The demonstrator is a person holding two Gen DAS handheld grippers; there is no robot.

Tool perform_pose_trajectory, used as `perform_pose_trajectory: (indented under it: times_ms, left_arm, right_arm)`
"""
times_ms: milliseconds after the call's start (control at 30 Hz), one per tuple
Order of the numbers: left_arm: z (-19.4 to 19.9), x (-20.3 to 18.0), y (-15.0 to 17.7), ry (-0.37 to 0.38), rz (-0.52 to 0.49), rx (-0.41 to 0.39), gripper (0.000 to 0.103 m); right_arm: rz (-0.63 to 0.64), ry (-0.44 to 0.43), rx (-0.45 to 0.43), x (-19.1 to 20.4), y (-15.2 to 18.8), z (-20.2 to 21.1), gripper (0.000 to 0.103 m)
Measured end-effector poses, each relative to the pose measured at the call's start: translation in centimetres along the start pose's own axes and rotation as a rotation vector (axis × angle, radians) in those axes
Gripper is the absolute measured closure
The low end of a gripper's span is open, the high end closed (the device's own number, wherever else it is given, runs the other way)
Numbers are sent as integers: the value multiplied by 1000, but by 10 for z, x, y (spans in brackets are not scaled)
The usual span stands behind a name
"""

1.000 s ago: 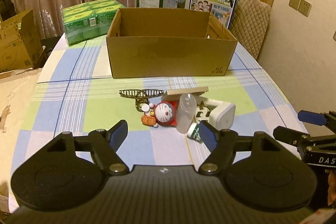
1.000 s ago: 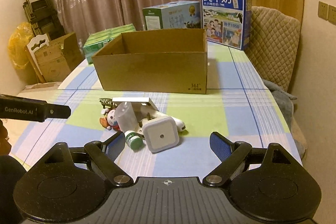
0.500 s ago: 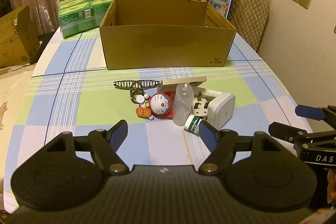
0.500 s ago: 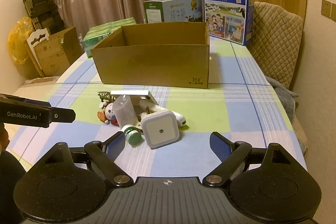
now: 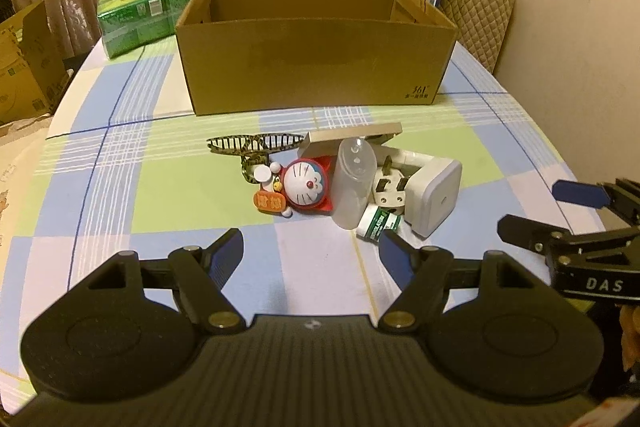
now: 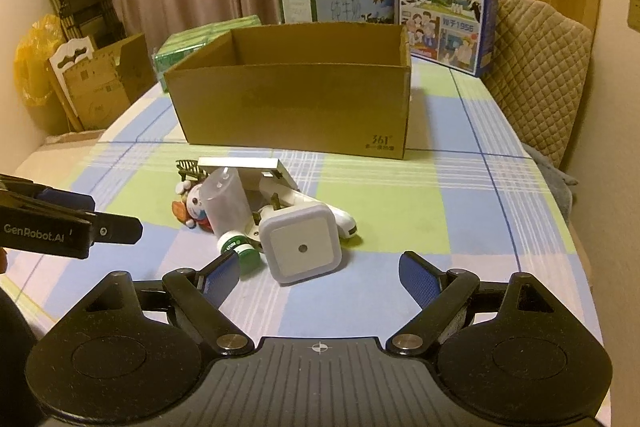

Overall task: Organize rigid objects
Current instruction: 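Grasp the clear plastic cup with the left tool while the right tool grasps the white night light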

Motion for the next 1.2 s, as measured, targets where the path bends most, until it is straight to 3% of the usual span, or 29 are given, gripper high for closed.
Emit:
perform_pose_trajectory:
  times_ms: [633,1100,1200]
  left_arm:
    - [-50,10,-12,36,18,43,33]
    - [-65,6,-11,63,-3,60,33]
    - [-68,4,-11,83,-14,48,39]
  right_arm:
    - [154,-47,47,5,4,-83,30]
    - [211,-57,67,9,1,-105,41]
    - [195,-44,75,7,3,-99,41]
Point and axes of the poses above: each gripper's, at about its wrist camera, not at the fingertips, and z roughly against the way its jaws point, x to its left, y to its underside, the point moved 1 cm from there along -z, roughly the way its jaws point, and after that the axes turned 4 degrees about z, right-handed, at the moved point
